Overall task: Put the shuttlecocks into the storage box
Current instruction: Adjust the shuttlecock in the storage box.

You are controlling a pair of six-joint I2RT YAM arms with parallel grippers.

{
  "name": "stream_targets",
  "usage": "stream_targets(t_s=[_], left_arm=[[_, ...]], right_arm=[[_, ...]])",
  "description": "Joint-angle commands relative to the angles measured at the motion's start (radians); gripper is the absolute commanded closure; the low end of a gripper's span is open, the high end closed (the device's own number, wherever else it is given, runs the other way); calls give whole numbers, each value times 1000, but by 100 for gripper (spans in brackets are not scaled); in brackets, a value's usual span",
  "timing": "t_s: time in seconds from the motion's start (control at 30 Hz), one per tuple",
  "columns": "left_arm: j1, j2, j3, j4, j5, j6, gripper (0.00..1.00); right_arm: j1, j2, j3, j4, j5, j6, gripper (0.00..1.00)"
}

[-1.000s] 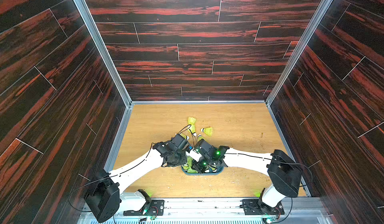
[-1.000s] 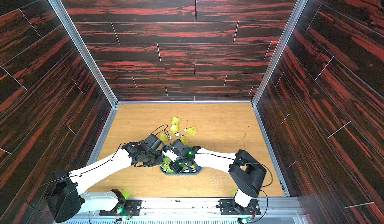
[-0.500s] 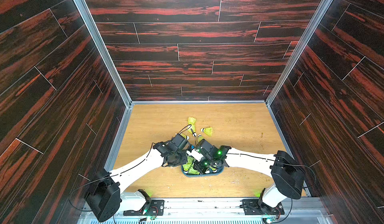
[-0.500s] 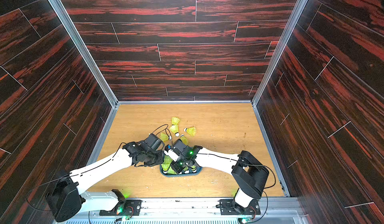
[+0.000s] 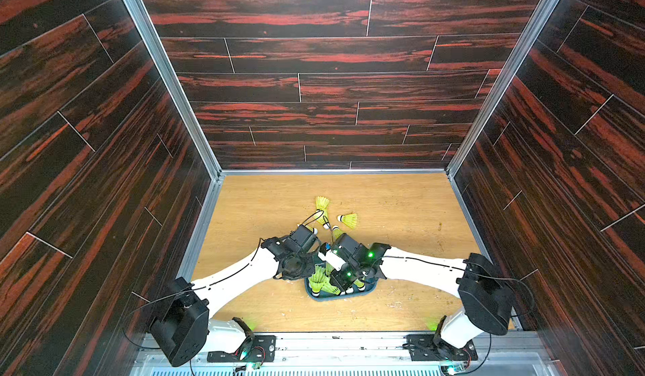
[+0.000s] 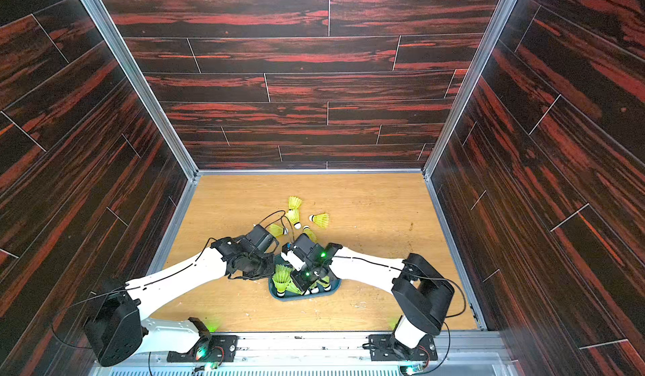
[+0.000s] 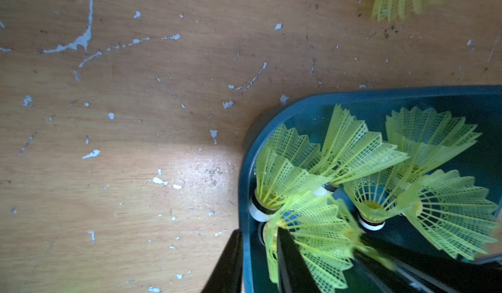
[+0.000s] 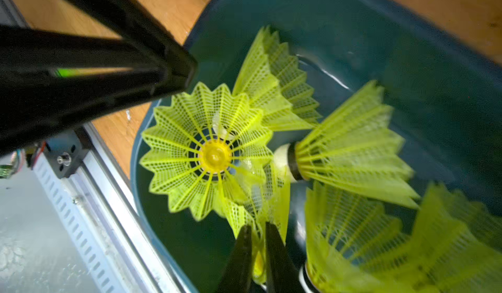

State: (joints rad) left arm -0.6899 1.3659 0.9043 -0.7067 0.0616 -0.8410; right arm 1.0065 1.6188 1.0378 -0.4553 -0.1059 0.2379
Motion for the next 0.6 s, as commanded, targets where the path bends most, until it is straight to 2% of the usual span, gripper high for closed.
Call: stream_targets(t_s=[0.0, 0.23, 0.57], left_arm=[[5, 7, 19, -21, -10, 20, 74], [4, 5, 17, -22, -8, 22, 74], [4, -11, 6, -16, -11, 13, 74]], right_arm=[[-11, -32, 14, -42, -13, 26, 87], [-34, -75, -4, -45, -32, 99, 88], [-63, -120, -65, 18, -36, 287, 89]])
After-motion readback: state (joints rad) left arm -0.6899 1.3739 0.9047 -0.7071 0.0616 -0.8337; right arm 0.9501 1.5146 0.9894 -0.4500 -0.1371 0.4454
